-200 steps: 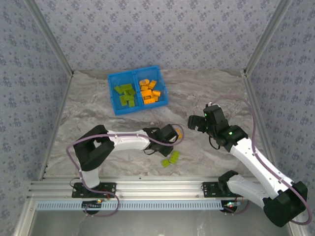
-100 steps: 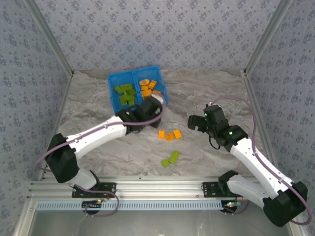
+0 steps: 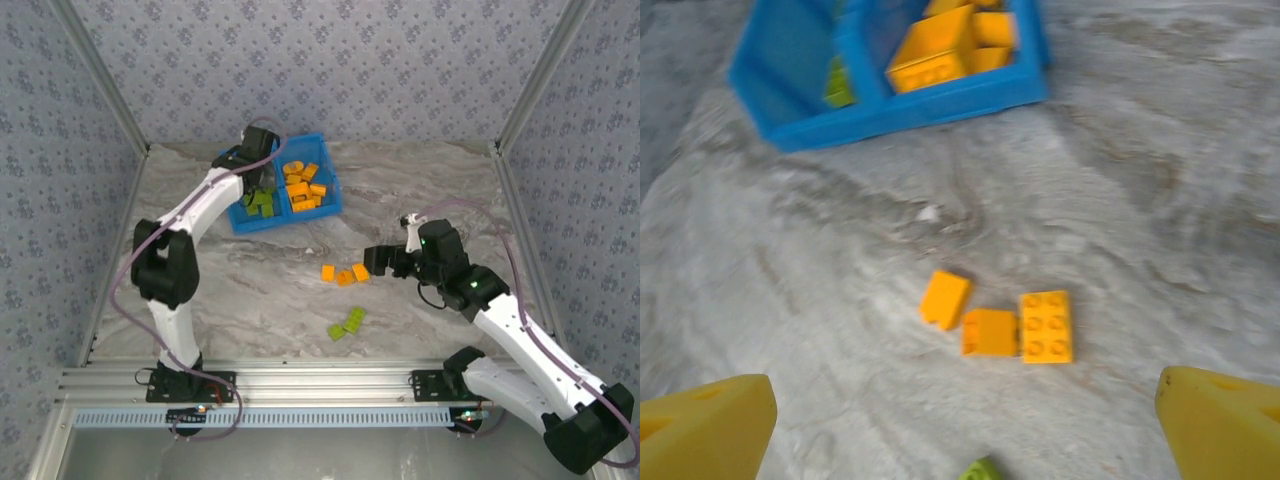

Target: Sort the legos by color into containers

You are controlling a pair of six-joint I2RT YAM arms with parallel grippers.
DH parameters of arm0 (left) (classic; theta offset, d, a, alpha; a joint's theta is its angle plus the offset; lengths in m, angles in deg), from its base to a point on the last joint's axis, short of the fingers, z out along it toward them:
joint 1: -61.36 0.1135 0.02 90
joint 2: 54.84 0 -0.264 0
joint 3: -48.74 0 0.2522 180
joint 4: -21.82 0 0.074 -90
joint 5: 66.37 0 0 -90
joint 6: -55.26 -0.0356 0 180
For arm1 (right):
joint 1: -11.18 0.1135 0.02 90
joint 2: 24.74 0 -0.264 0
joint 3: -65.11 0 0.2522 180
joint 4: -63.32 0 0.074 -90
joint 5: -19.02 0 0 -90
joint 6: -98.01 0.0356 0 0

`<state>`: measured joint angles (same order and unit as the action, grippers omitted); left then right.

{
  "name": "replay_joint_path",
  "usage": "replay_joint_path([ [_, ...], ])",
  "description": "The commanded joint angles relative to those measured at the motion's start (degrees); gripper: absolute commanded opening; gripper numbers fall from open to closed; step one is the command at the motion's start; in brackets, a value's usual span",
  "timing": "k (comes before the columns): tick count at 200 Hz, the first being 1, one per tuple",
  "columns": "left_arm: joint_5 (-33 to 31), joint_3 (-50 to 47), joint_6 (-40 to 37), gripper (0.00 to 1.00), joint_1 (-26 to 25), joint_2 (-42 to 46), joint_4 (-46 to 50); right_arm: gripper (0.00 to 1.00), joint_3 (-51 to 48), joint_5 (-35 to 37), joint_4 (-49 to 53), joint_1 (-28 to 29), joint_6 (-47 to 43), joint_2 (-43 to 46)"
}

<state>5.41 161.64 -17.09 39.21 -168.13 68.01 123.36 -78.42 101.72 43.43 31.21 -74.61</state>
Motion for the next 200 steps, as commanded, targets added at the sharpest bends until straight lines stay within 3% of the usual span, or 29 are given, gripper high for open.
replay_joint_path([
  [1, 0.76, 6.54, 3.01, 0.1, 1.38, -5.71, 5.63, 1.0, 0.77, -3.02, -1.06, 3.51, -5.54, 0.7],
  [46, 4.15, 14.82, 5.61, 0.12, 2.53, -14.17, 8.99, 1.0, 2.05, 3.0, 2.22, 5.53, -6.13, 0.34],
  [83, 7.21, 10.95, 5.82, 0.3, 2.99, -11.42, 6.79, 1.0, 2.62, 3.66, 3.3, 5.63, -5.76, 0.52],
  [110, 8.31, 6.67, 5.47, 0.42, 3.23, -5.37, 3.96, 1.0, 2.6, 3.81, 2.9, 5.64, -5.39, 0.42],
  [144, 10.82, 1.12, 5.5, 0.48, 3.27, 4.43, 1.91, 1.0, 2.86, 7.16, 2.86, 5.72, -3.7, -0.85],
  [171, 15.96, -7.1, 6.9, 0.51, 2.67, 16.4, -1.83, 1.0, 3.83, 10.31, 5.13, 6.37, -2.5, -3.76],
  [200, 19.96, -16.52, 3.41, 0.57, -1.83, 31.0, -3.97, 1.0, 5.91, 11.45, 5.23, 9.93, -2.97, -9.46],
])
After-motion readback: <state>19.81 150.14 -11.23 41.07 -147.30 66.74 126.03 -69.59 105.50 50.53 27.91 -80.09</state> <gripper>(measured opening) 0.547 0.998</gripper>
